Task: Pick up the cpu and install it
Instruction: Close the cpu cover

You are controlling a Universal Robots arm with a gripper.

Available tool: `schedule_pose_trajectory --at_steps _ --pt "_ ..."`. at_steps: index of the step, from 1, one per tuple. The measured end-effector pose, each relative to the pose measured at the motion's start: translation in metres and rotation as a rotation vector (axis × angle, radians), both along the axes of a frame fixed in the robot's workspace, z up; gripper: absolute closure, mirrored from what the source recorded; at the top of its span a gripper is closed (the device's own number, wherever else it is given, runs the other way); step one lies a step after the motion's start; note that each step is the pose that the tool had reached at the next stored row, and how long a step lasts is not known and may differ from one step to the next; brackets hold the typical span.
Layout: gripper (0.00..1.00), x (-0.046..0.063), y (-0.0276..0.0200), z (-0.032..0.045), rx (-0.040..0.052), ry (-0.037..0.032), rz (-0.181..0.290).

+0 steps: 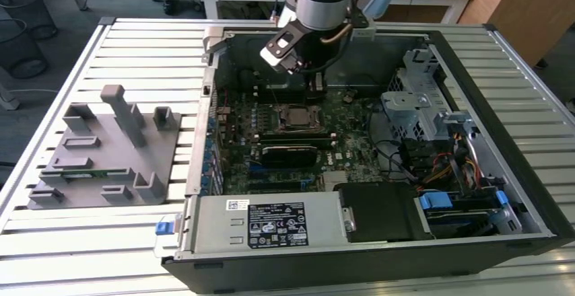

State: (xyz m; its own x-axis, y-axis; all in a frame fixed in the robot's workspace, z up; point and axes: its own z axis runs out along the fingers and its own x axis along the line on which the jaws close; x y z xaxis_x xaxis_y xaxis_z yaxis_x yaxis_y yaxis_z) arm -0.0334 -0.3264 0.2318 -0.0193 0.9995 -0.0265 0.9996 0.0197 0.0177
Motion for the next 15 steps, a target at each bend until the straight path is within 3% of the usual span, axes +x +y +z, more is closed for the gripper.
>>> schedule_pose_trajectory --at_steps 5,15 --pt "0.89 -0.014 0.0000 -0.0043 0.0000 0.0000 0.000" --pt "0.89 -0.027 0.0000 -0.0112 0.0001 -0.0001 0.000"
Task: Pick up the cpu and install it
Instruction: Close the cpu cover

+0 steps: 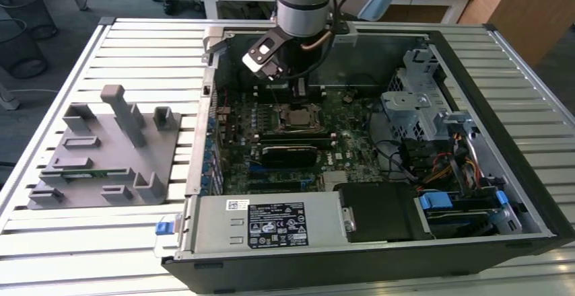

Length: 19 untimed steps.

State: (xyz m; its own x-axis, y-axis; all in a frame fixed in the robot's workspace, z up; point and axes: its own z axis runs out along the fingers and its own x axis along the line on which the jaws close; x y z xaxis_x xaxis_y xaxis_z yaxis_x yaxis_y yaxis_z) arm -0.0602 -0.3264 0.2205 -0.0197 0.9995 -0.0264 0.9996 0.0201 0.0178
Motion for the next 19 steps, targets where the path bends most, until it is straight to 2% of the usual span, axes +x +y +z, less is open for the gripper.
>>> schedule_pose_trajectory --at_steps 9,19 --pt "0.89 -0.010 0.0000 -0.0079 0.0000 0.0001 0.011" --pt "0.89 -0.012 0.0000 -0.0187 0.0000 0.0010 0.011"
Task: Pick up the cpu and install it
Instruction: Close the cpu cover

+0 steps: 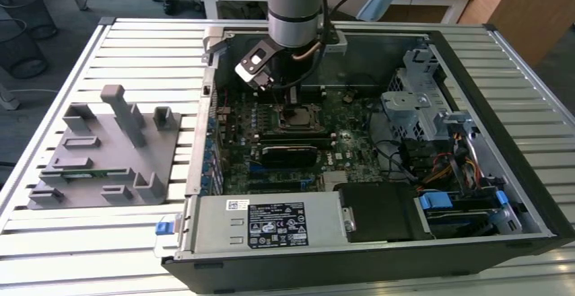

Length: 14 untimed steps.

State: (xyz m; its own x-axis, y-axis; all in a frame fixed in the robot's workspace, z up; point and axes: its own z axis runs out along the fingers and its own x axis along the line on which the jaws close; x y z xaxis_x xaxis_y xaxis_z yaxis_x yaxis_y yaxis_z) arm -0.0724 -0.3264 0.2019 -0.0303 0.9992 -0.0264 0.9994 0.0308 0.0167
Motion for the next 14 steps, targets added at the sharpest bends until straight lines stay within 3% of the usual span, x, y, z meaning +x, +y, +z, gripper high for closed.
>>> schedule_pose_trajectory --at_steps 14 --pt "0.89 -0.0021 0.0000 -0.0002 0.0001 -0.0001 0.000"
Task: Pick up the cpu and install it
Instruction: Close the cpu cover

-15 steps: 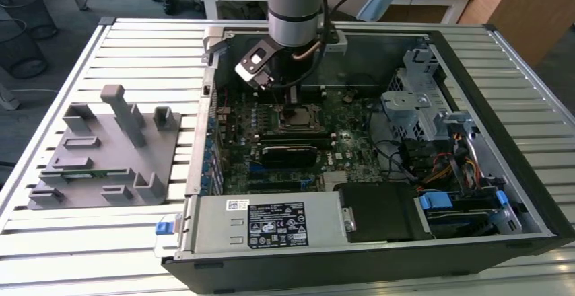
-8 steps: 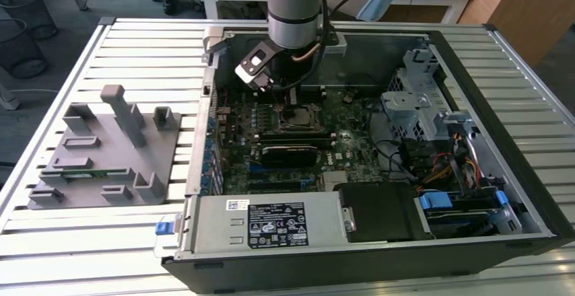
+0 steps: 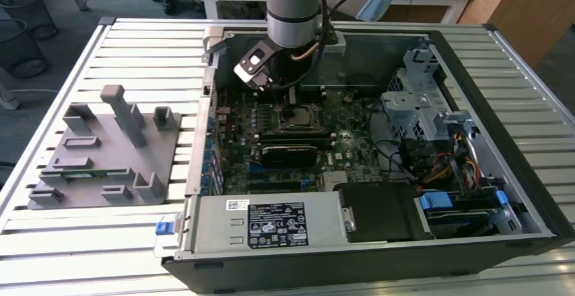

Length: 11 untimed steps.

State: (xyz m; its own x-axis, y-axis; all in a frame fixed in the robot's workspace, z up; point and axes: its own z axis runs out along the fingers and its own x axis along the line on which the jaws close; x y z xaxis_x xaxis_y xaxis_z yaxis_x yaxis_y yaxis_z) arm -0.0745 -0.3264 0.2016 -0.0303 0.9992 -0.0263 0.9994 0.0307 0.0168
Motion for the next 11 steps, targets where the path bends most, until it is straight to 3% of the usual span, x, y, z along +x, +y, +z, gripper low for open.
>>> schedule_pose_trajectory --at_steps 11 --pt "0.89 -0.0037 0.0011 -0.0006 -0.0002 0.0008 0.000"
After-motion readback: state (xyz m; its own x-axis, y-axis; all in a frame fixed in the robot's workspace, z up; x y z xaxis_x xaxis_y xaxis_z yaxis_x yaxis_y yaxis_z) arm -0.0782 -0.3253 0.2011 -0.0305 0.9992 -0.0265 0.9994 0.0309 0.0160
